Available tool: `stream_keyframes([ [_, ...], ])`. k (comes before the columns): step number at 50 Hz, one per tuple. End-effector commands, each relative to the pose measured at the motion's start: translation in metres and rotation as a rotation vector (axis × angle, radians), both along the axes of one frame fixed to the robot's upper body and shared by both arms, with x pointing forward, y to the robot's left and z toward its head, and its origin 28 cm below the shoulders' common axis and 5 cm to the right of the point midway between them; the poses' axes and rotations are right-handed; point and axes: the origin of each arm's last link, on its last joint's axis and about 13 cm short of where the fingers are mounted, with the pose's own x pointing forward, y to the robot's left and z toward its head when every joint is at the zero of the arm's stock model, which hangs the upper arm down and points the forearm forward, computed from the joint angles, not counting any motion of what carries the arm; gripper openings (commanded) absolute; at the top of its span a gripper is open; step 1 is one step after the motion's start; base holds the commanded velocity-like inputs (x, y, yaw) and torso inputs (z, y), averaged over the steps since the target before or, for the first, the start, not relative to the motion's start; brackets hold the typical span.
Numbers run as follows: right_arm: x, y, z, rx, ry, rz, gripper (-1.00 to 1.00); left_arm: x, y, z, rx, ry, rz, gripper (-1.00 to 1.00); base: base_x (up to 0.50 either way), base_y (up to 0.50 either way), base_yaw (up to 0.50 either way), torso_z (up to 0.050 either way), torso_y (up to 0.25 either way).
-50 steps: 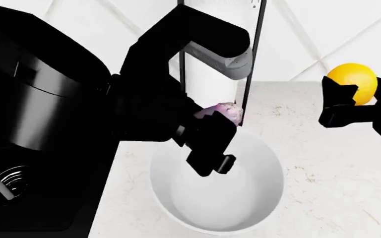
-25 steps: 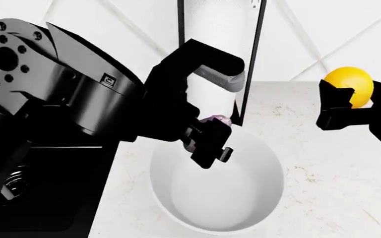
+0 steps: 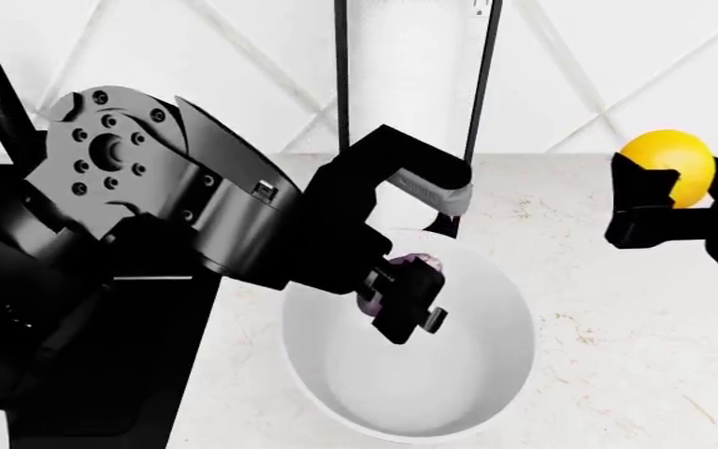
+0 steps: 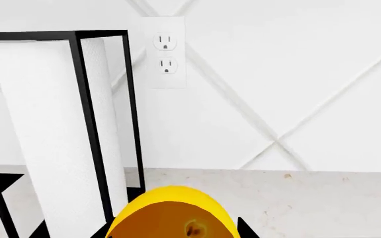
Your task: Pick the eggplants and oranges from the sink and place them in one bowl. Place the carrot in the other bowl. Then turn off the sink faucet.
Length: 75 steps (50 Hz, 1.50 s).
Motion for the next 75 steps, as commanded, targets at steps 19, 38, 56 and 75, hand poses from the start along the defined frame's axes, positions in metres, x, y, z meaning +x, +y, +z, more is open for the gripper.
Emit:
stream_keyframes([
  [19, -0.003, -0.004, -0.001, -0.005, -0.010, -0.004, -1.00, -0.001, -0.003, -0.003, -0.008, 0.007, -0.011, 1.00, 0.00, 0.00, 0.00, 0.000, 0.001],
  [38, 0.001, 0.005, 0.019, -0.036, -0.025, 0.066, -1.00, -0.015, 0.018, 0.043, -0.188, -0.169, 0.054, 1.00, 0.00, 0.00, 0.00, 0.001, 0.001],
  [56, 0.022, 0.050, 0.053, -0.110, 0.033, 0.355, -1.00, -0.045, 0.081, 0.022, -0.308, -0.427, 0.358, 1.00, 0.00, 0.00, 0.00, 0.000, 0.000],
  [75, 0.046, 0.095, 0.014, -0.088, 0.245, 0.572, -1.00, -0.049, 0.080, -0.009, -0.304, -0.467, 0.442, 1.00, 0.00, 0.00, 0.00, 0.000, 0.000],
])
